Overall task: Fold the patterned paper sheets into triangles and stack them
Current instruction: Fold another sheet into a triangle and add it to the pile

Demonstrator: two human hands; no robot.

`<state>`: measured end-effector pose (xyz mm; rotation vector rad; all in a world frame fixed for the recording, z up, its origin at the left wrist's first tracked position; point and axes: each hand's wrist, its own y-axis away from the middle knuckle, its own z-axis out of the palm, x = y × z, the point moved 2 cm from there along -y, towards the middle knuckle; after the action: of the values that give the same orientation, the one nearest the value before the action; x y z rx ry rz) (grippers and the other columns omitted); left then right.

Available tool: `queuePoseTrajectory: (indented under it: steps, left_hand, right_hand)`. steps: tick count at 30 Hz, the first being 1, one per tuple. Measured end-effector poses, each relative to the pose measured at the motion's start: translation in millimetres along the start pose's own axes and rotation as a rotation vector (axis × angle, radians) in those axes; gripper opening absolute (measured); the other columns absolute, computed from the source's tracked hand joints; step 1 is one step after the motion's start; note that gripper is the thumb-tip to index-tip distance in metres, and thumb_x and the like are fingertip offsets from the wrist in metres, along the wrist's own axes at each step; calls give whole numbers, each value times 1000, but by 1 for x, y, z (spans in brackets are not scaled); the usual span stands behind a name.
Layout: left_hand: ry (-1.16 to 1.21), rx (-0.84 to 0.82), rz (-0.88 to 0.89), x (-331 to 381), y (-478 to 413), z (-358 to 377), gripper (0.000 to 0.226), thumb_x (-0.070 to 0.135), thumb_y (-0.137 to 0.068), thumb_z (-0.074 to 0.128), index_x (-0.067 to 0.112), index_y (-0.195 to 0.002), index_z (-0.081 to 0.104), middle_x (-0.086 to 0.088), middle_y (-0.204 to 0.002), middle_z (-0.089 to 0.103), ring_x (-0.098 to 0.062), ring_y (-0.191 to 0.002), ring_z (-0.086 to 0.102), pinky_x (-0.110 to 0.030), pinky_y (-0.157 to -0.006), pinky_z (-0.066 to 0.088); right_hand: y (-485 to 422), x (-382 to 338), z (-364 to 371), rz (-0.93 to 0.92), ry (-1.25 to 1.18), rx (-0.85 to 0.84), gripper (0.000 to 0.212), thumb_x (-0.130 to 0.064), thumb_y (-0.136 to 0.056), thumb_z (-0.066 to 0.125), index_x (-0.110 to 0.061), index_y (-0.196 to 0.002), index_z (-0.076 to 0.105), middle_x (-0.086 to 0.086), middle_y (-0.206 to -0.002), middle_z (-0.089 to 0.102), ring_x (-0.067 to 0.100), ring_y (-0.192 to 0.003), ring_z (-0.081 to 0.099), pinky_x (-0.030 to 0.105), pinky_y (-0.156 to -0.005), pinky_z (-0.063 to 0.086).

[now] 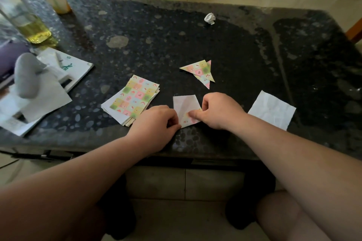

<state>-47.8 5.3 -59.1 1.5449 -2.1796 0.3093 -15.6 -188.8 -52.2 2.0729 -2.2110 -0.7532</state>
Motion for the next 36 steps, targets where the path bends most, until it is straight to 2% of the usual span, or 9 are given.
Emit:
queuePoseTrajectory:
  steps: [4, 8, 11, 15, 19, 26, 29, 32, 36]
  left_hand:
    - [-282, 22, 228, 13, 3, 4, 22, 32, -100, 54, 29, -109, 75, 5, -97, 56, -21, -95, 50, -38, -82, 46]
    - [-510, -142, 160, 37, 17, 8, 40, 43, -104, 34, 24, -129, 59, 4, -112, 63, -21, -105, 55, -37, -84, 40]
    - [-642, -291, 97, 46, 23, 7, 54, 41, -106, 29, 16, -154, 35, -1, -117, 67, -26, -102, 63, -37, -74, 39]
    - [-652, -500, 57, 57, 22, -5, 59, 35, -106, 31, 12, -159, 20, -3, -116, 63, -24, -84, 53, -41, -76, 53]
    - [-667, -604, 28, 57, 18, -10, 70, 37, -104, 33, 15, -163, 2, -6, -134, 59, -26, -109, 63, -45, -87, 55]
    - [-551, -597, 15, 37, 21, -25, 64, 41, -104, 32, 39, -162, 7, -2, -141, 55, -22, -120, 58, -34, -73, 43]
    - [-516, -608, -19, 31, 27, -28, 65, 43, -102, 37, 41, -161, 9, -6, -149, 42, -26, -132, 44, -38, -94, 44]
    - [-573, -551, 28, 28, 22, -29, 63, 52, -100, 36, 38, -159, 18, -4, -151, 30, -26, -136, 32, -42, -109, 36]
    - [-527, -545, 127, 32, 23, -20, 74, 46, -98, 42, 28, -162, 10, 1, -170, 6, -21, -155, 9, -44, -122, 19]
  right_hand:
    - [6, -2, 0, -12, -10, 26, 45, -67, -82, 70, -24, -84, 58, -5, -80, 63, 16, -74, 60, 35, -60, 47]
    - [17, -4, 2, -158, 32, 84, 34, -59, -93, 62, -26, -87, 56, -5, -81, 64, 20, -76, 62, 37, -63, 49]
    - [34, -14, -2, -396, 229, 24, 26, -38, -101, 52, -39, -120, 69, -2, -111, 72, 28, -103, 66, 35, -78, 49]
    - [60, -22, -5, -436, 492, -198, 56, -32, -102, 44, -47, -155, 34, 4, -129, 63, 30, -113, 62, 36, -78, 45]
    - [71, -18, -2, -375, 595, -228, 73, -33, -100, 46, -42, -161, 8, 5, -120, 64, 28, -102, 65, 37, -72, 51]
    - [65, 0, -24, -190, 550, -261, 79, -20, -90, 44, -53, -158, 21, 1, -132, 61, 27, -113, 62, 40, -83, 58]
    - [62, -7, -22, -201, 565, -255, 66, -21, -92, 45, -43, -155, 38, 1, -122, 63, 26, -107, 63, 38, -79, 57]
    - [54, -12, -21, -176, 535, -246, 49, -23, -91, 49, -31, -139, 58, -3, -92, 57, 21, -87, 60, 35, -69, 55]
    - [48, -10, -22, -143, 517, -248, 42, -23, -89, 53, -29, -129, 65, -4, -87, 59, 18, -79, 61, 38, -71, 59]
